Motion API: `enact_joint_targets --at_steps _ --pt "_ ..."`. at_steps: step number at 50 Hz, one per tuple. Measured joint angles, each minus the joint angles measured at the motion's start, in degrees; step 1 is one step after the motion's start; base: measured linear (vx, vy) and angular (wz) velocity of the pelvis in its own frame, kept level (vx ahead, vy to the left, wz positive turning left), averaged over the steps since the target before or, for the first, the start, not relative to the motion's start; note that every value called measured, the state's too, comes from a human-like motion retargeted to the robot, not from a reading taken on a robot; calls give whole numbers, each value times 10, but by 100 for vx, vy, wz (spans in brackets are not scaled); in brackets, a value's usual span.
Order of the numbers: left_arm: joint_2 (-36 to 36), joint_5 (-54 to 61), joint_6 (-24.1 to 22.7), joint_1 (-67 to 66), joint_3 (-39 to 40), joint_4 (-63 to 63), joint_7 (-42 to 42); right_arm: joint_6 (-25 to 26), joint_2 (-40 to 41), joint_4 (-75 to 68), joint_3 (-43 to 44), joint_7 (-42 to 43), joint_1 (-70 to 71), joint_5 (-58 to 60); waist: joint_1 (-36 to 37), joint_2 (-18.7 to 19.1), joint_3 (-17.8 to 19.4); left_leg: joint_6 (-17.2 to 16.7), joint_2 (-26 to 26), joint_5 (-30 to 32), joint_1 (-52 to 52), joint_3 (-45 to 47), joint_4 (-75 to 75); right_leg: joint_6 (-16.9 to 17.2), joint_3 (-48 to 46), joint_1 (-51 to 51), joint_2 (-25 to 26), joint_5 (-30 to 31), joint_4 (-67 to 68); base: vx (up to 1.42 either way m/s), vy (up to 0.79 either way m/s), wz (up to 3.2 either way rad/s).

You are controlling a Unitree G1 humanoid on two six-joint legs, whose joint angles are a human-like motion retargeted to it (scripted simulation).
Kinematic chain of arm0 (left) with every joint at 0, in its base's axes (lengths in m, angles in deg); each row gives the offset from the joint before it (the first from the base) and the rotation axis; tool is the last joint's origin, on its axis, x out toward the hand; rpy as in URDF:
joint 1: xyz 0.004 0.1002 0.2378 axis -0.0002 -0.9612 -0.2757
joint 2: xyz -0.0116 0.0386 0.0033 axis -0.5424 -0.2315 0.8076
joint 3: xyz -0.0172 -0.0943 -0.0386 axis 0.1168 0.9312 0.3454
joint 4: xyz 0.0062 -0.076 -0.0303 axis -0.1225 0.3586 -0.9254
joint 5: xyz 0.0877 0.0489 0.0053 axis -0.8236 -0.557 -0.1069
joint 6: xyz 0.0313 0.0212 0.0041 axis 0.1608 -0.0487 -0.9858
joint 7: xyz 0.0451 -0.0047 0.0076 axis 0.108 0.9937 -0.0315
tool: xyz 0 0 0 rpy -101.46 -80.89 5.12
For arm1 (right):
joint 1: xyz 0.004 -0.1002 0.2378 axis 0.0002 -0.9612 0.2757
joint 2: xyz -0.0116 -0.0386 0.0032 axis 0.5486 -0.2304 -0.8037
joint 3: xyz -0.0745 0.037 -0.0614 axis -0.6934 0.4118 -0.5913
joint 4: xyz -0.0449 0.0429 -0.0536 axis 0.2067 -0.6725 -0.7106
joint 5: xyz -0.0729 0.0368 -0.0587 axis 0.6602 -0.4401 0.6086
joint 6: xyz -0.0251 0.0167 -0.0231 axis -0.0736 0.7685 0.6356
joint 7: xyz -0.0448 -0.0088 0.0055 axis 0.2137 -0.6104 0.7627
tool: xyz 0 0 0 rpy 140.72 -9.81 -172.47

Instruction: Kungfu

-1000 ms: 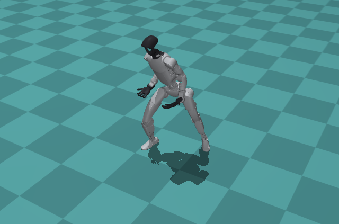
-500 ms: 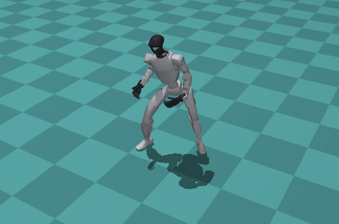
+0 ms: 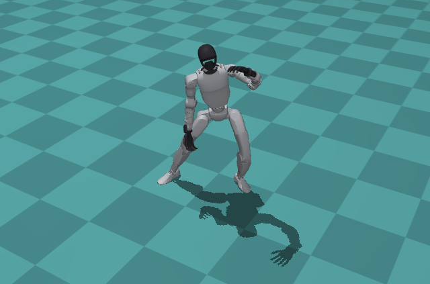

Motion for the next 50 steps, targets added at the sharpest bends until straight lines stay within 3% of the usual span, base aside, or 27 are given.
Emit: enact_joint_targets --at_steps 2,5,7,10,14,20,23,28,33,35,40,42,45,48,50 --pt "-29 59 8 -12 56 -14 -42 86 41 44 -127 -94 87 -64 30 -1 -6 5 16 -2 -31 -3 14 4 10 -22 29 -5 -14 -8 36 -31" --pt "-44 46 31 -18 119 -37 -63 98 100 164 -286 -170 193 -178 53 -14 6 18 -3 -10 -43 -5 30 4 13 -11 18 -22 -7 -3 23 54" --pt "-44 8 33 -22 129 -50 -37 101 131 227 -308 -195 241 -166 59 -21 16 23 -14 -10 -43 -12 36 -3 -17 10 8 -15 -3 0 11 73" --pt "-33 -23 27 -20 117 -57 -5 109 107 266 -340 -214 314 -176 68 -22 28 26 -19 -5 -46 -31 41 -25 -15 27 15 -9 11 -3 2 54" --pt "-33 -17 28 -33 112 -45 -13 107 88 288 -321 -200 357 -189 61 -26 31 25 -24 1 -49 -49 40 -33 5 34 22 -13 27 -2 -4 38" --pt "-48 2 31 -101 145 -22 27 34 68 336 -335 -139 389 -207 53 -40 37 15 -16 13 -31 -51 25 -1 6 43 28 -38 29 -9 -12 -3" --pt "-55 53 33 -198 201 -18 12 -18 48 383 -343 -102 414 -208 51 -42 42 5 -4 21 -5 -40 -4 -2 12 34 29 -53 34 -17 -22 -48" --pt "-18 86 48 -439 373 5 -30 -132 -20 489 -338 2 485 -193 32 -33 45 -23 8 51 63 -19 -95 -11 42 7 32 -84 59 -15 -26 -48" --pt "67 65 58 -639 537 131 -67 -222 -131 565 -320 114 576 -133 2 -24 42 -49 19 102 147 13 -210 -26 80 -26 42 -128 103 -13 -47 -51" --pt "95 54 79 -707 586 207 -89 -249 -179 585 -313 161 610 -110 -15 -24 39 -63 25 125 181 27 -256 -29 105 -47 47 -154 136 -7 -61 -53" --pt "206 10 191 -828 645 331 -144 -278 -281 629 -268 238 661 -69 -61 -40 27 -107 47 165 251 73 -349 -42 180 -123 72 -242 234 -5 -71 -68" --pt "264 23 206 -836 632 386 -124 -282 -317 654 -237 256 658 -64 -87 -46 18 -114 46 183 267 90 -380 -38 205 -162 72 -273 277 -9 -71 -62" --pt "342 174 194 -836 556 489 -137 -297 -363 699 -186 298 633 -53 -127 -55 -3 -114 38 213 283 120 -417 -41 203 -216 48 -311 341 -7 -67 -65" --pt "394 389 256 -800 403 560 -243 -320 -396 745 -133 367 593 -16 -162 -35 -11 -113 65 228 304 145 -436 -60 190 -233 68 -353 393 1 -58 -70" --pt "435 474 287 -730 312 575 -286 -332 -423 774 -92 424 556 13 -193 -17 -14 -114 79 240 303 145 -443 -71 183 -243 80 -374 419 -2 -58 -9"
